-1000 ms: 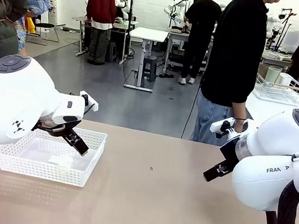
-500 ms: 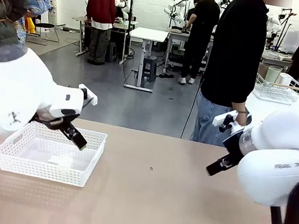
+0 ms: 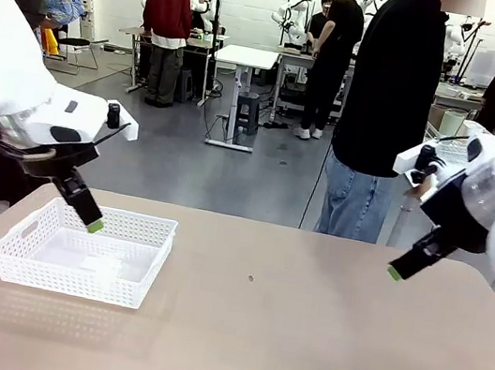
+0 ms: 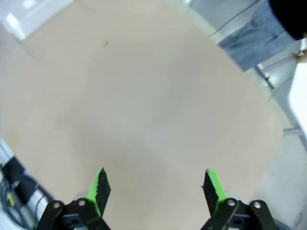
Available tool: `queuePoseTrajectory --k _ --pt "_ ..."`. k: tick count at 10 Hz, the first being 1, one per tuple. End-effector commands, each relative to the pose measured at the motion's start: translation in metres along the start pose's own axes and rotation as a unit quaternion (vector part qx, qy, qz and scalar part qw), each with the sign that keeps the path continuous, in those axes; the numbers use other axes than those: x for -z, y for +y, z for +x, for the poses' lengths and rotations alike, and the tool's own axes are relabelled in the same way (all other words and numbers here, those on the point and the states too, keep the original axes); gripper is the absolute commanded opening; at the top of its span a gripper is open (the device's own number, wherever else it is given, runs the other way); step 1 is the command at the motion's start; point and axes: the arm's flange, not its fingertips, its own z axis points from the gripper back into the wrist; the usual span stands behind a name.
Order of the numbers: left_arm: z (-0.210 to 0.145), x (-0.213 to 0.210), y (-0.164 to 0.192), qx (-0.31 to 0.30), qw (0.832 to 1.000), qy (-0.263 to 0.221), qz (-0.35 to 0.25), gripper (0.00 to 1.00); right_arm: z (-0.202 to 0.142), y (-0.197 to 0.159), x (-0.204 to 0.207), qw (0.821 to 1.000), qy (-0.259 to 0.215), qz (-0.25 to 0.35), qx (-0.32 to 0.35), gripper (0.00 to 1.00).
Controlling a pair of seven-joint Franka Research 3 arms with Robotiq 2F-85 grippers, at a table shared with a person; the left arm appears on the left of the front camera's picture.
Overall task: Clean and organize the cups into the basket.
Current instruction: Pick up the Organizing basket and move it to the center of the table, then pick up the Reusable plastic cup from the right side of the table and place it inside the Organizing basket.
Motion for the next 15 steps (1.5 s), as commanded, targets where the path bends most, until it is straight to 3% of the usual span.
queuePoseTrajectory --k 1,2,6,7,8,9,11,12,15 --pt "-0.073 0.016 -0.023 0.038 0.999 0.036 -0.007 1.00 -0.076 0.030 0.008 1.000 0.020 0.002 -0.023 1.00" --pt "0.000 0.000 0.000 0.000 1.000 0.000 0.000 1.00 0.000 0.000 0.000 1.000 0.000 0.000 0.000 1.00" --pt "-0.005 -0.007 -0.002 0.009 1.000 0.011 -0.004 1.00 -0.005 0.002 -0.010 1.000 0.007 0.003 -0.007 1.00" --pt "-0.002 -0.009 0.016 -0.056 0.989 -0.025 -0.135 1.00 -0.012 -0.023 -0.010 0.991 -0.033 0.091 0.097 1.00" --pt "-0.009 -0.020 0.042 -0.118 0.958 -0.058 -0.257 1.00 -0.025 -0.044 -0.007 0.969 -0.051 0.169 0.175 1.00" --pt "-0.019 -0.027 0.069 -0.181 0.914 -0.063 -0.358 1.00 -0.041 -0.065 -0.004 0.939 -0.064 0.235 0.244 1.00" --pt "-0.040 -0.034 0.114 -0.267 0.854 -0.089 -0.438 1.00 -0.074 -0.106 0.008 0.865 -0.050 0.343 0.362 1.00" --pt "-0.053 -0.033 0.144 -0.317 0.846 -0.091 -0.418 1.00 -0.092 -0.129 0.015 0.841 -0.057 0.352 0.407 1.00" --pt "-0.105 -0.027 0.209 -0.423 0.817 -0.126 -0.371 1.00 -0.139 -0.176 0.021 0.794 -0.083 0.345 0.494 1.00"
